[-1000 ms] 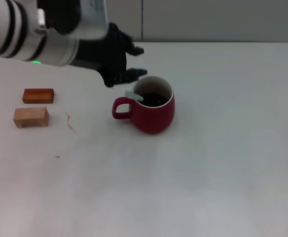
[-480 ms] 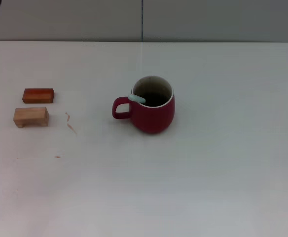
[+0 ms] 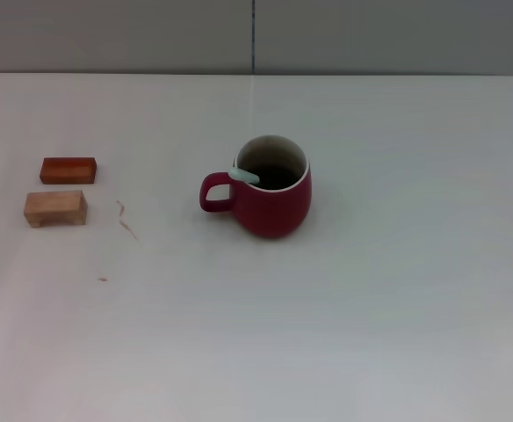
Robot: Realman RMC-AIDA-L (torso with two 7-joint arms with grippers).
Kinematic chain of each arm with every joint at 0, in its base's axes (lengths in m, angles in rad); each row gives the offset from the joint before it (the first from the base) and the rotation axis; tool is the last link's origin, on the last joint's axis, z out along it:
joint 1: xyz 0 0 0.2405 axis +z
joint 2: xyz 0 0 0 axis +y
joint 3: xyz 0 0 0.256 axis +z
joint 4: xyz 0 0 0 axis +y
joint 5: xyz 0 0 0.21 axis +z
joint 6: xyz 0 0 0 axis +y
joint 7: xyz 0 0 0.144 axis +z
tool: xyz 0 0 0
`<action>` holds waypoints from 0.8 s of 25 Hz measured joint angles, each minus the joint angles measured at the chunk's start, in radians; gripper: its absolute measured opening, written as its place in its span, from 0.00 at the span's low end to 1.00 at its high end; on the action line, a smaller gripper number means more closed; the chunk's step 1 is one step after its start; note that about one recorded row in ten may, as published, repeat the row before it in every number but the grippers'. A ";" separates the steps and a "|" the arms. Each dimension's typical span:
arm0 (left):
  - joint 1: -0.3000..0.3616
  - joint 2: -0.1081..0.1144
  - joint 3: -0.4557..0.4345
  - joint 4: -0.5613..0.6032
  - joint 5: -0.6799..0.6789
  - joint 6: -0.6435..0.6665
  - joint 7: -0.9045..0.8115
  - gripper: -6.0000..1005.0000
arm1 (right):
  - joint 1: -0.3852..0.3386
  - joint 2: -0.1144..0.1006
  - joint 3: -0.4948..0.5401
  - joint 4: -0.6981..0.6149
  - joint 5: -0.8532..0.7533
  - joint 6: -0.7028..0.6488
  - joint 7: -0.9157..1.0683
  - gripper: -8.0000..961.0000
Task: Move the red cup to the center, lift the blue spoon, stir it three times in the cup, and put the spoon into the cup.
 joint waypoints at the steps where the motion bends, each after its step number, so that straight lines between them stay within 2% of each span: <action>1: 0.004 -0.001 -0.016 -0.041 -0.032 -0.004 0.071 0.40 | 0.000 0.000 0.001 -0.005 0.000 -0.007 0.000 0.58; 2: 0.009 -0.001 -0.026 -0.065 -0.054 -0.005 0.119 0.40 | 0.000 0.000 0.003 -0.011 0.000 -0.015 0.000 0.58; 3: 0.016 -0.003 -0.055 -0.141 -0.124 -0.006 0.269 0.40 | 0.000 0.000 0.006 -0.015 0.000 -0.020 -0.001 0.58; 4: 0.016 -0.003 -0.055 -0.141 -0.124 -0.006 0.269 0.40 | 0.001 -0.001 0.012 -0.023 0.000 -0.030 -0.001 0.58; 7: 0.017 -0.003 -0.079 -0.244 -0.221 0.006 0.484 0.40 | 0.002 -0.006 0.018 -0.028 0.000 -0.041 -0.002 0.58; 8: 0.017 -0.004 -0.083 -0.274 -0.253 0.016 0.560 0.40 | 0.002 -0.012 0.030 -0.029 0.000 -0.048 -0.002 0.58; 9: 0.014 -0.005 -0.084 -0.334 -0.313 0.038 0.721 0.40 | 0.002 -0.012 0.030 -0.029 0.000 -0.048 -0.002 0.58; 10: 0.014 -0.005 -0.084 -0.334 -0.313 0.038 0.721 0.40 | 0.002 -0.015 0.038 -0.029 0.000 -0.052 -0.002 0.58; 14: -0.010 -0.007 -0.085 -0.467 -0.423 0.079 1.034 0.40 | 0.007 -0.025 0.082 -0.030 0.001 -0.064 -0.002 0.58; 20: -0.019 -0.007 -0.086 -0.524 -0.458 0.079 1.095 0.40 | 0.020 -0.041 0.139 -0.030 0.001 -0.059 -0.003 0.58</action>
